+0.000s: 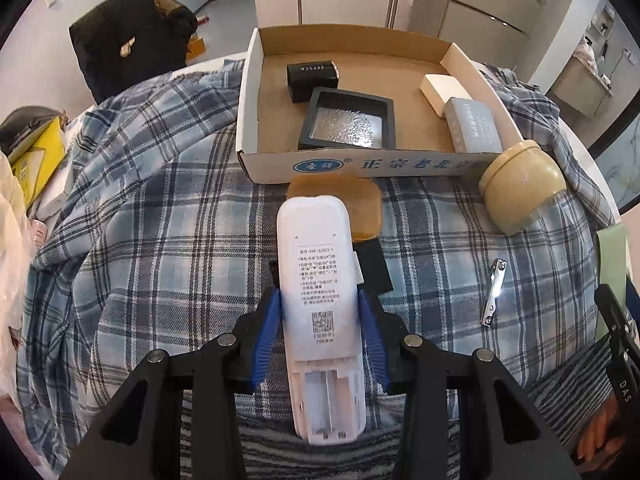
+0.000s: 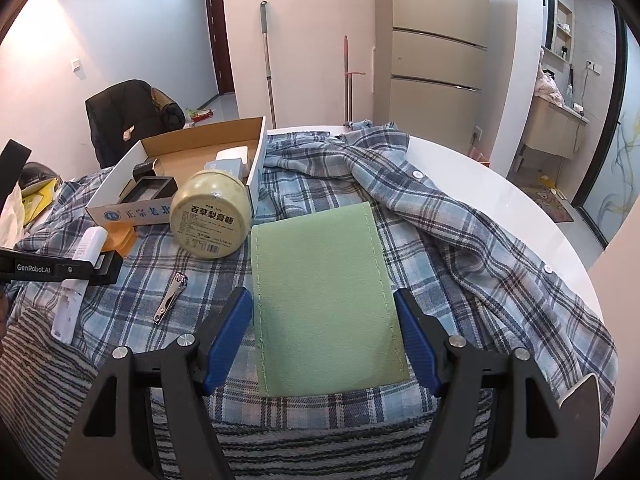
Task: Organize rigid objects
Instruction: 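Lift the white device and green pad off the table with both grippers, then carry the white device and green pad over the cardboard box with both grippers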
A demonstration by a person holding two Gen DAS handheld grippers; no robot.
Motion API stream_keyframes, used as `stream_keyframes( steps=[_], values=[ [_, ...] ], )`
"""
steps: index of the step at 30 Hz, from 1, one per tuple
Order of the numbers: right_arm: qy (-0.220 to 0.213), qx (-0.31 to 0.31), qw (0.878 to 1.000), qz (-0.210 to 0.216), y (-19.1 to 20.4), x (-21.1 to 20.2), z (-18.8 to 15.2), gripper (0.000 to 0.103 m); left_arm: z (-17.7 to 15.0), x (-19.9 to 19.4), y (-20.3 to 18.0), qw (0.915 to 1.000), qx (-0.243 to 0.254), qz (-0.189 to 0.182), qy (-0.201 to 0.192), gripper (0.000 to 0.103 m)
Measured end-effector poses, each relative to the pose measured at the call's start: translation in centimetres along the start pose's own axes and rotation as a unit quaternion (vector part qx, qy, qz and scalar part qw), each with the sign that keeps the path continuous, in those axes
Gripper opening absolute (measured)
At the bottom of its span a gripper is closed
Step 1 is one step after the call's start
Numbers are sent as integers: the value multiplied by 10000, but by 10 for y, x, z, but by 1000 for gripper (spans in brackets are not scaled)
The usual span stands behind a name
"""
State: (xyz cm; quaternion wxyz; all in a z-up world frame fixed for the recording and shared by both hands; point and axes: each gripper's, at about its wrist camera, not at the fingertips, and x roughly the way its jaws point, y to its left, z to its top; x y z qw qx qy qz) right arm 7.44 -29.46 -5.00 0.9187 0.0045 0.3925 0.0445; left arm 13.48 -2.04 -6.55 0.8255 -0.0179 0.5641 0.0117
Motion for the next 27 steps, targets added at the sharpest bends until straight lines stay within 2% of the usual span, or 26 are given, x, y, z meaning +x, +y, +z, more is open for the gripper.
stream_keyframes(
  steps=[1,2,3,4,9,10,12,13,16,21,27],
  values=[
    [0,-11,10000,4,0,0,0,71,-3,-1,-1,10000,17,6,-40,43],
    [-6,-20,10000,4,1,0,0,71,-6,-2,0,10000,10,-3,-48,48],
    [-12,-25,10000,3,1,0,0,71,-8,-2,0,10000,-37,-20,-31,54],
    [-11,-24,10000,2,1,-1,0,71,-10,-1,2,9999,-114,-52,-36,64],
    [38,4,10000,9,0,1,-1,71,-19,15,3,9997,-235,54,75,65],
    [46,5,10000,9,1,1,-1,71,-20,18,2,9997,-212,90,105,64],
    [62,6,10000,12,1,1,-1,71,-20,17,-1,9998,-139,122,-27,52],
    [70,7,10000,10,0,2,-1,71,-20,16,-1,9998,-159,64,-33,42],
    [99,7,10000,6,0,4,-1,71,-19,8,-2,9998,-131,42,-111,42],
    [118,7,9999,12,1,5,-2,71,-29,-16,-5,9983,139,232,-524,42],
    [145,51,9999,-30,0,8,-2,71,-36,-51,2,9957,172,130,-905,42]
  ],
)
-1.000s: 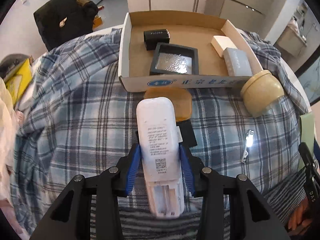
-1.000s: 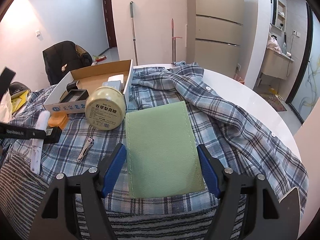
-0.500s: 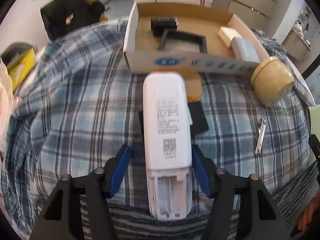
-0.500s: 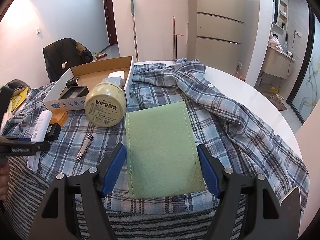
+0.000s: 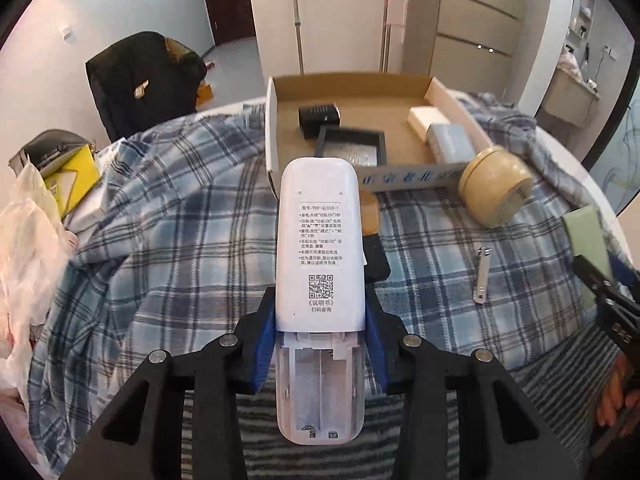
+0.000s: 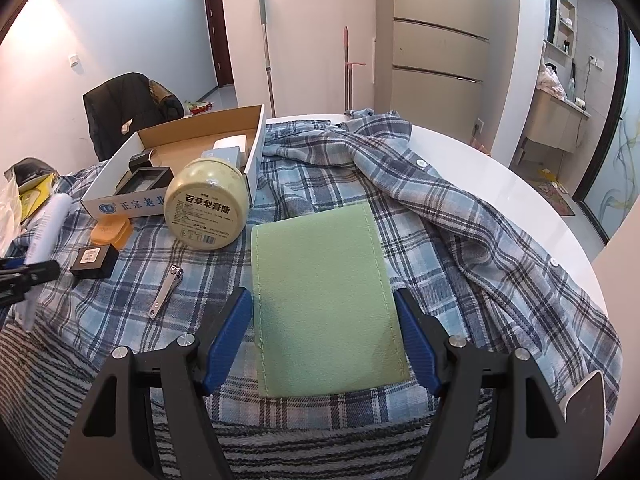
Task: Organize rigid objects
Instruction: 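Carry the white device and green pad over the cardboard box with both grippers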
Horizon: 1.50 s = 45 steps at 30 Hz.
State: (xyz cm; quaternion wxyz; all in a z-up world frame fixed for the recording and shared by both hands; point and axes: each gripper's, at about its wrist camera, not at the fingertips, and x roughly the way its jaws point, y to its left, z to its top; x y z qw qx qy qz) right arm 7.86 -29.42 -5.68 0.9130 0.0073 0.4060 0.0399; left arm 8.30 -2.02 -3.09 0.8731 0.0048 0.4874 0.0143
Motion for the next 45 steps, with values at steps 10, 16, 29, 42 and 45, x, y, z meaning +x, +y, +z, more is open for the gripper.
stream_keyframes(
  steps=[10,16,29,42,45],
  values=[
    [-212,-77,9996,149,10,-30,26,71,34,-28,17,9987,-196,-247,-394,42],
    [-613,-83,9978,226,24,-46,93,71,92,-25,3,9958,-354,-636,-561,42],
    [-581,931,9935,299,26,31,208,71,178,73,-38,9855,-903,-1414,-253,42],
    [199,1110,9932,294,11,105,182,71,156,145,-52,9834,-961,-1533,169,42],
    [213,1126,9929,324,11,105,182,71,156,149,-48,9834,-1000,-1502,196,42]
  ],
)
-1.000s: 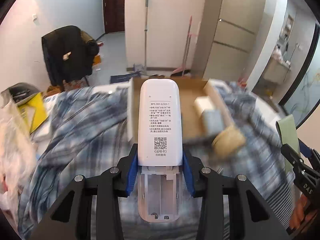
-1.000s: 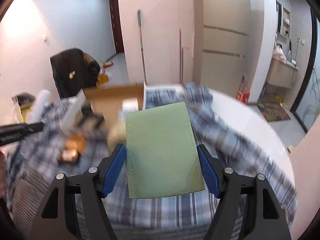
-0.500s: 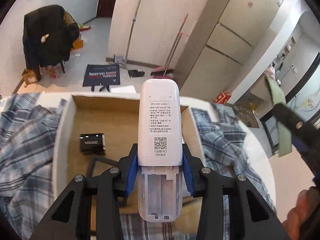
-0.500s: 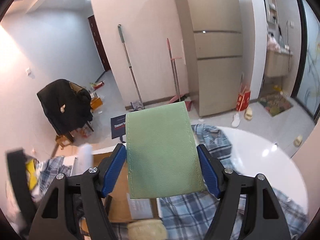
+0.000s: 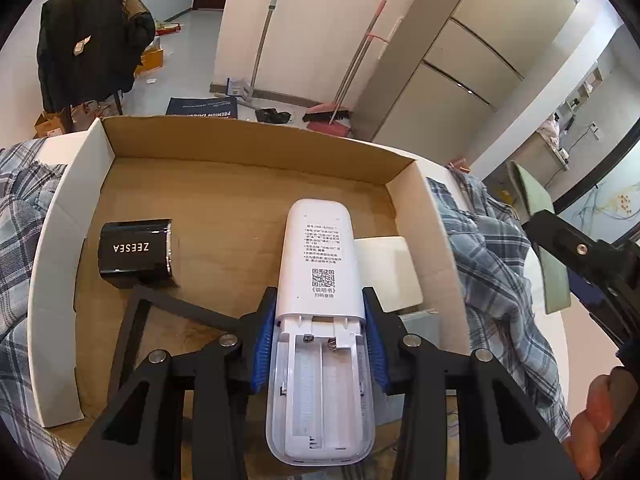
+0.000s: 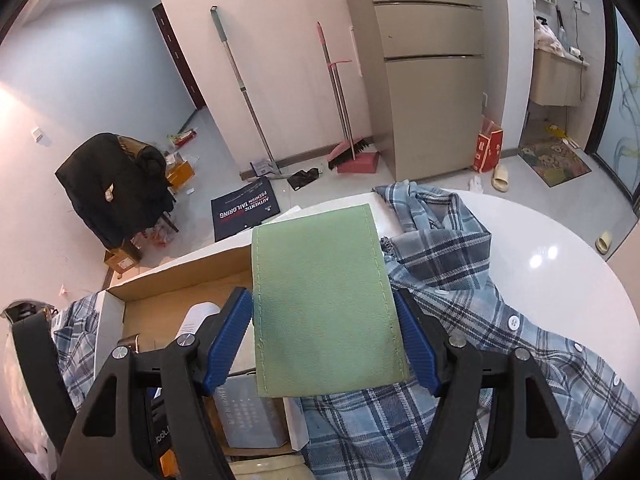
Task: Organize rigid objects
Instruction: 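Carry the white device and green pad over the cardboard box with both grippers, then lower both items into the cardboard box and open both grippers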
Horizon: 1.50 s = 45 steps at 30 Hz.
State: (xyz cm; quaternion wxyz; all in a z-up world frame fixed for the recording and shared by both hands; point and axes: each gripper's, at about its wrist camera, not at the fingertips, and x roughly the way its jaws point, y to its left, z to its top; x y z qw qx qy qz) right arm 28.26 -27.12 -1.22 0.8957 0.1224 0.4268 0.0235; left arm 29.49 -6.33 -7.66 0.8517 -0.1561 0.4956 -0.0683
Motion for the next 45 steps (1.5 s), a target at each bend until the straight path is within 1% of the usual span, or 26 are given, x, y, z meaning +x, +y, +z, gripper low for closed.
stream_keyframes(
  steps=[3,4,5,7,8,10,11,12,13,14,15,16,17,18,19,21,24,26,27,29,33,36,39,40,43,45],
  values=[
    [-35,-78,10000,12,6,-3,-1,71,2,-3,3,9999,-59,-3,-89,42],
    [-41,-105,9999,20,8,-4,-1,71,2,-4,3,9999,-66,-25,-131,46],
    [-40,-131,9999,30,9,-4,-2,71,3,-6,2,9997,-46,-117,-194,55],
    [-52,-138,9999,66,11,-4,0,71,7,-18,3,9992,-60,-175,-356,63],
    [-76,-139,9998,123,12,-7,-1,71,8,-27,4,9983,-90,-175,-554,63],
    [-156,-137,9995,244,12,-12,0,71,10,-57,4,9925,-77,-118,-1215,65],
    [-226,-135,9992,287,13,-16,0,71,10,-77,3,9860,-13,38,-1669,72],
    [-293,-144,9990,315,14,-19,1,71,9,-92,2,9798,48,127,-1994,78],
    [-359,-167,9986,343,16,-22,1,71,6,-112,1,9684,128,190,-2484,88],
    [-431,-205,9981,382,17,-25,1,71,2,-126,2,9581,174,224,-2849,91],
    [-492,-242,9976,420,19,-27,2,71,-2,-143,2,9454,215,323,-3236,91],
    [-531,-282,9972,445,21,-28,2,71,-5,-154,1,9358,263,447,-3486,92],
    [-546,-315,9969,467,23,-28,1,71,-8,-164,1,9284,333,540,-3661,97],
    [-552,-352,9965,514,25,-27,1,71,-9,-171,1,9227,434,558,-3791,103],
    [-531,-407,9959,601,29,-24,-1,71,-10,-176,2,9186,486,517,-3887,103],
    [-390,-490,9946,822,34,-15,-5,71,-11,-178,5,9156,473,399,-3974,103],
    [31,-532,9918,1161,40,8,-11,71,-9,-172,13,9210,329,357,-3865,103],
    [307,-537,9904,1233,45,24,-15,71,-6,-168,16,9229,369,522,-3797,103],
    [412,-550,9899,1242,48,29,-17,71,-6,-167,16,9194,435,734,-3839,103],
    [614,-625,9893,1164,54,40,-18,71,-7,-162,14,9138,583,983,-3898,103],
    [752,-627,9918,827,62,51,-10,71,-6,-164,15,9177,575,797,-3850,103],
    [1001,-586,9894,868,68,59,-8,71,-4,-166,20,9223,516,668,-3770,103],
    [1178,-677,9879,749,73,70,-12,71,0,-171,25,9247,417,556,-3743,103],
    [1215,-727,9874,708,75,72,-12,71,1,-174,25,9241,401,537,-3762,103],
    [1189,-832,9867,737,77,69,-12,75,-1,-189,26,9162,447,503,-3951,103],
    [1056,-875,9881,692,78,58,-9,86,-4,-199,23,9108,498,515,-4065,103]
  ],
)
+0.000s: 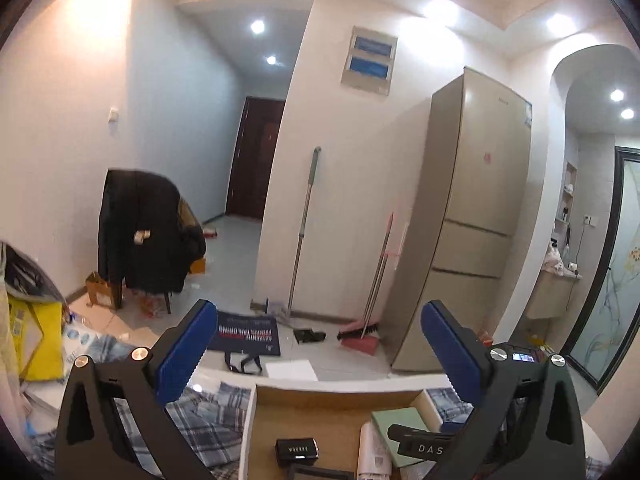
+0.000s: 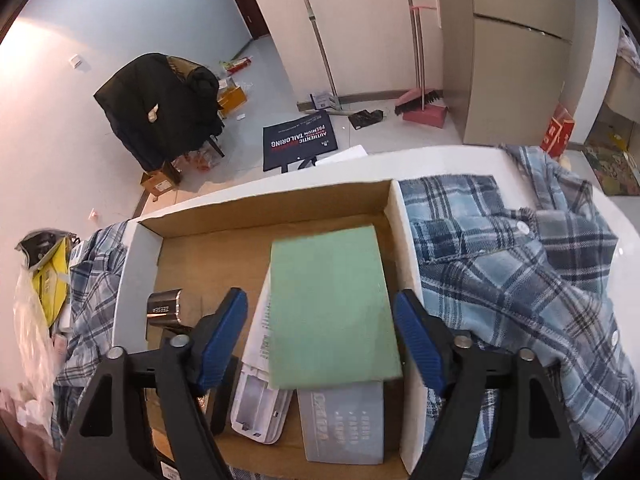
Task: Organize rigid objects
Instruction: 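Lower both items into the cardboard box and open both grippers, then lift both grippers away from the cardboard box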
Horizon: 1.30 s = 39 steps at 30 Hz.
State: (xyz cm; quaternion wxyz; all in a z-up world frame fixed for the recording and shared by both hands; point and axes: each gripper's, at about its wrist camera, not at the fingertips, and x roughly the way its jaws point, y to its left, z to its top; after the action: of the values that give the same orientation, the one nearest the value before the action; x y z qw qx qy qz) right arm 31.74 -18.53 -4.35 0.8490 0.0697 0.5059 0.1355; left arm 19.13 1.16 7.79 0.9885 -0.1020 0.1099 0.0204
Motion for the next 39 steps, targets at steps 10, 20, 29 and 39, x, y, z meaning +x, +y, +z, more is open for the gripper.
stream_keyframes(
  steps=[10,20,29,39],
  values=[
    [-1635,-374,9858,-45,15,-139,-41,97,52,-89,-10,9946,-255,-881,-494,103],
    [-3114,-484,9490,-89,29,-261,-99,103,82,-167,2,9974,-376,-428,-447,103],
    [-3899,-728,9170,-412,40,-290,-143,103,46,-237,6,9944,151,-81,-1040,103],
    [-4028,-654,9126,-257,32,-274,-151,103,14,-208,10,9976,314,47,-608,103]
  ],
)
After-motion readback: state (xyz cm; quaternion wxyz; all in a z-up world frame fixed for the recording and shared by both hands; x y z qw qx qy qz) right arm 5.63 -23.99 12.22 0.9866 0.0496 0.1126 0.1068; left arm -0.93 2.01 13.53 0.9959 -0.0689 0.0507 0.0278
